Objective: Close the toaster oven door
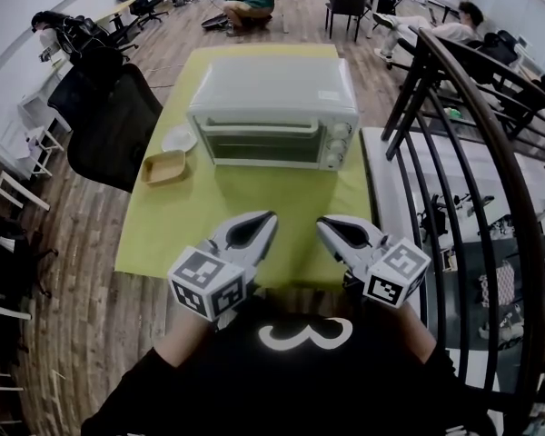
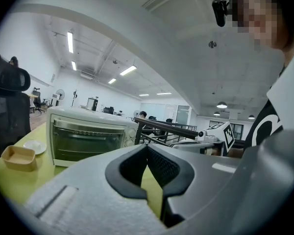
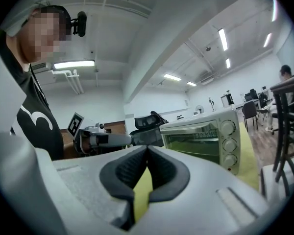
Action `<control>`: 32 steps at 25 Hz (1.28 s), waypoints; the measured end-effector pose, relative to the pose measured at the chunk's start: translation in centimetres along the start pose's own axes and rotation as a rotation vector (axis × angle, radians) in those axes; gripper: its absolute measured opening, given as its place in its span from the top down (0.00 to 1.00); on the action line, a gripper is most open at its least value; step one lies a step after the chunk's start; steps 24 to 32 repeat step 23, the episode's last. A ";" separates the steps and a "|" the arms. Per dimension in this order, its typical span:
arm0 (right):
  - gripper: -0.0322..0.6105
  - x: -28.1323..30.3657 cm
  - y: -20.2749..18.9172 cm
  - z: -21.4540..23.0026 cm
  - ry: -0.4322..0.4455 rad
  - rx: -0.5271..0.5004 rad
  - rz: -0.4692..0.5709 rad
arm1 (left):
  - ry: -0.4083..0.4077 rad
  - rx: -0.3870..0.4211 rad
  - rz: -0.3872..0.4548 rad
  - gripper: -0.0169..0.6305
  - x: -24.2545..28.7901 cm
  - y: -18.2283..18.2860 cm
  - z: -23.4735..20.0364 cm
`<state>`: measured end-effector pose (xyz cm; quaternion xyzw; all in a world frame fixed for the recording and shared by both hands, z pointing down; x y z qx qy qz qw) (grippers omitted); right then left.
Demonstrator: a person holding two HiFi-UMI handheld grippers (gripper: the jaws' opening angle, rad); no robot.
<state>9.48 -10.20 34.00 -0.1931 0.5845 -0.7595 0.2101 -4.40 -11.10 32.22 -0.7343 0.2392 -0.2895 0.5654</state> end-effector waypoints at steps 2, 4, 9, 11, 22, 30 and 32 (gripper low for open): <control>0.95 -0.2 0.0 -0.1 -0.006 -0.001 0.000 | 0.002 -0.001 0.005 0.96 -0.1 0.1 0.2; 0.95 -0.3 0.0 -0.2 -0.009 -0.004 -0.004 | 0.006 -0.002 0.008 0.96 -0.3 0.2 0.3; 0.95 -0.6 -0.1 -0.4 -0.015 -0.007 -0.008 | 0.009 -0.008 0.010 0.96 -0.7 0.2 0.5; 0.95 -0.7 0.0 -0.5 -0.014 -0.014 -0.010 | 0.010 -0.012 0.010 0.96 -0.7 0.2 0.6; 0.95 -1.8 0.0 -0.6 -0.015 -0.011 -0.008 | 0.016 -0.017 0.017 0.96 -0.8 0.2 1.5; 0.95 -1.9 0.0 -0.6 -0.016 -0.012 -0.007 | 0.016 -0.016 0.017 0.96 -0.7 0.2 1.6; 0.95 -1.9 0.0 -0.6 -0.016 -0.012 -0.007 | 0.016 -0.016 0.017 0.96 -0.7 0.2 1.6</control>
Point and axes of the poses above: the fingertips, and each gripper's own axes: x forward along the fingers, z to its right, y out of its top, the point moved 4 cm from there along -x, backward along the fingers, and after that the axes turned 2 degrees about y, right-handed, at the moved point
